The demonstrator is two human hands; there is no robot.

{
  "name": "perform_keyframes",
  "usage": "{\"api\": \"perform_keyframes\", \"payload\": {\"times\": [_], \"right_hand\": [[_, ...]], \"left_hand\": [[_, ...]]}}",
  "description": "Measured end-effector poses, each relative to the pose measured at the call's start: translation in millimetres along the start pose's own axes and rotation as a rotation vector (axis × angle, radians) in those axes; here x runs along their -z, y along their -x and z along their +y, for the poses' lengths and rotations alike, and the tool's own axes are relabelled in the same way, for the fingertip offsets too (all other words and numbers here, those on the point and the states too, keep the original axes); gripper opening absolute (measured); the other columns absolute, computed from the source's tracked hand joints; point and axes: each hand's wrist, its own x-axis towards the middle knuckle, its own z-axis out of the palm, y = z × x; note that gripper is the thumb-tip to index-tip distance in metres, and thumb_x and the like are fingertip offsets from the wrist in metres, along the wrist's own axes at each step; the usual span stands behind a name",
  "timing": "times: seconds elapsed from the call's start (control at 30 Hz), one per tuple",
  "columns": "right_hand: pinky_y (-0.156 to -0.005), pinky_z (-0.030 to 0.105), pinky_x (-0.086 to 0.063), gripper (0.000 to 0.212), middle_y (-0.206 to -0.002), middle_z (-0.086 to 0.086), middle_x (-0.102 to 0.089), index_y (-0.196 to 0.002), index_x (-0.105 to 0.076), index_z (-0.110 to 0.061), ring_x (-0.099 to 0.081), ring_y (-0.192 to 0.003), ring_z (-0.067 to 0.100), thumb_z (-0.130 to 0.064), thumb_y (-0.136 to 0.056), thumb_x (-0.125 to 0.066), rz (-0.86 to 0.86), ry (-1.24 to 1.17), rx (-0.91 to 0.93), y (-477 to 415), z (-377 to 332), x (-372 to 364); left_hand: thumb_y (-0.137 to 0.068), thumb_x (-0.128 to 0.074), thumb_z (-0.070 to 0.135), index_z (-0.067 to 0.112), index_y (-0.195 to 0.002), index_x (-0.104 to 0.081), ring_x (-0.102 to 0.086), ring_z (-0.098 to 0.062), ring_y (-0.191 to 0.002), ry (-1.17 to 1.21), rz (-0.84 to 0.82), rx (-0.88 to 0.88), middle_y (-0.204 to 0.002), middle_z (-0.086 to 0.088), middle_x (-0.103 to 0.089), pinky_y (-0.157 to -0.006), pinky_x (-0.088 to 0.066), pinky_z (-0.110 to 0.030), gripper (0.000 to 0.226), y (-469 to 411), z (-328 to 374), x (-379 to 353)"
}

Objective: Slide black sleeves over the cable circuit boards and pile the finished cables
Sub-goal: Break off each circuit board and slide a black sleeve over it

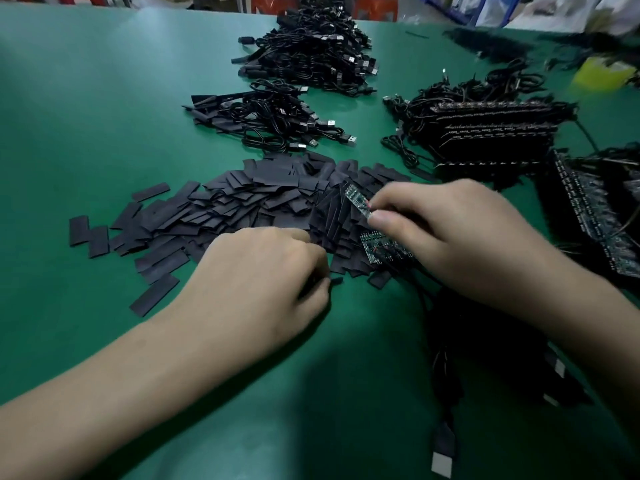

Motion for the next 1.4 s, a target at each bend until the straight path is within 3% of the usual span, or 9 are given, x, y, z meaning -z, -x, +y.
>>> {"api": "perform_keyframes", "payload": {"times": [0.2,0.3,0.47,0.57,0.7,0.8,0.9,1.1,1.4], "right_hand": [[-0.059,0.028,-0.036,0.022,-0.065,0.001,-0.053,-0.088,-0.063,-0.024,-0.044,-0.058,0.005,-0.041,-0.098,-0.054,-0.113,-0.482,-0.042,2,-2,-16],[-0.054,0.024,-0.03,0.029,-0.056,-0.009,-0.037,-0.079,-0.064,-0.021,-0.035,-0.054,0.004,-0.045,-0.093,-0.059,-0.132,-0.569,-0.06,2,-2,-15],[-0.056,0.031,-0.028,0.024,-0.053,-0.013,-0.034,-0.074,-0.066,-0.023,-0.032,-0.053,0.008,-0.038,-0.093,-0.065,-0.161,-0.666,-0.076,3,1,-17],[-0.056,0.033,-0.025,0.023,-0.054,-0.011,-0.031,-0.077,-0.068,-0.022,-0.03,-0.054,0.009,-0.039,-0.091,-0.065,-0.139,-0.648,-0.093,3,1,-20],[-0.055,0.031,-0.027,0.026,-0.055,-0.009,-0.033,-0.074,-0.064,-0.022,-0.032,-0.054,0.008,-0.04,-0.093,-0.063,-0.124,-0.6,-0.064,3,-2,-20],[-0.059,0.034,-0.037,0.035,-0.061,0.003,-0.046,-0.079,-0.066,-0.026,-0.043,-0.058,0.017,-0.051,-0.098,-0.052,-0.089,-0.627,-0.075,3,1,-15],[-0.052,0.022,-0.03,0.038,-0.059,-0.007,-0.042,-0.079,-0.06,-0.019,-0.038,-0.054,0.004,-0.045,-0.099,-0.042,-0.02,-0.564,-0.053,6,7,-10],[-0.059,0.033,-0.035,0.041,-0.06,0.0,-0.043,-0.068,-0.046,-0.014,-0.041,-0.057,0.011,-0.041,-0.099,-0.046,-0.1,-0.424,0.021,10,6,-12],[-0.059,0.019,-0.034,0.036,-0.061,-0.012,-0.047,-0.068,-0.049,-0.02,-0.046,-0.061,0.008,-0.037,-0.099,-0.047,-0.167,-0.45,0.058,12,5,-14]], "left_hand": [[-0.096,-0.065,0.018,0.022,-0.09,-0.072,-0.068,-0.005,-0.064,1.076,0.001,0.221,-0.07,0.007,-0.074,-0.066,-0.048,-0.013,0.01,0,-9,-22],[-0.097,-0.062,0.011,0.023,-0.095,-0.072,-0.069,-0.009,-0.066,1.237,0.049,0.194,-0.068,0.005,-0.072,-0.061,-0.051,-0.016,0.016,3,-7,-28],[-0.095,-0.068,0.017,0.03,-0.095,-0.076,-0.07,-0.008,-0.067,1.16,0.15,0.163,-0.074,0.007,-0.075,-0.068,-0.053,-0.015,0.015,3,-2,-29],[-0.083,-0.079,0.04,0.041,-0.099,-0.076,-0.067,-0.003,-0.069,0.837,0.292,0.057,-0.075,0.015,-0.072,-0.069,-0.05,-0.012,0.016,6,-2,-26],[-0.083,-0.081,0.036,0.023,-0.107,-0.079,-0.057,0.014,-0.075,0.574,0.379,-0.037,-0.085,0.025,-0.063,-0.074,-0.048,-0.012,0.027,5,-4,-24],[-0.082,-0.082,0.033,0.022,-0.106,-0.079,-0.06,0.014,-0.076,0.623,0.395,0.026,-0.087,0.022,-0.069,-0.075,-0.049,-0.011,0.026,4,-8,-23],[-0.08,-0.079,0.034,0.026,-0.105,-0.078,-0.063,0.011,-0.073,0.684,0.402,0.097,-0.089,0.024,-0.071,-0.072,-0.047,-0.007,0.026,5,-12,-20],[-0.082,-0.078,0.033,0.028,-0.103,-0.079,-0.067,0.005,-0.074,0.688,0.411,0.127,-0.091,0.022,-0.074,-0.073,-0.05,-0.012,0.022,5,-18,-22],[-0.082,-0.077,0.035,0.025,-0.101,-0.08,-0.07,-0.001,-0.076,0.664,0.394,0.086,-0.091,0.018,-0.075,-0.075,-0.053,-0.016,0.021,4,-19,-25]]}}
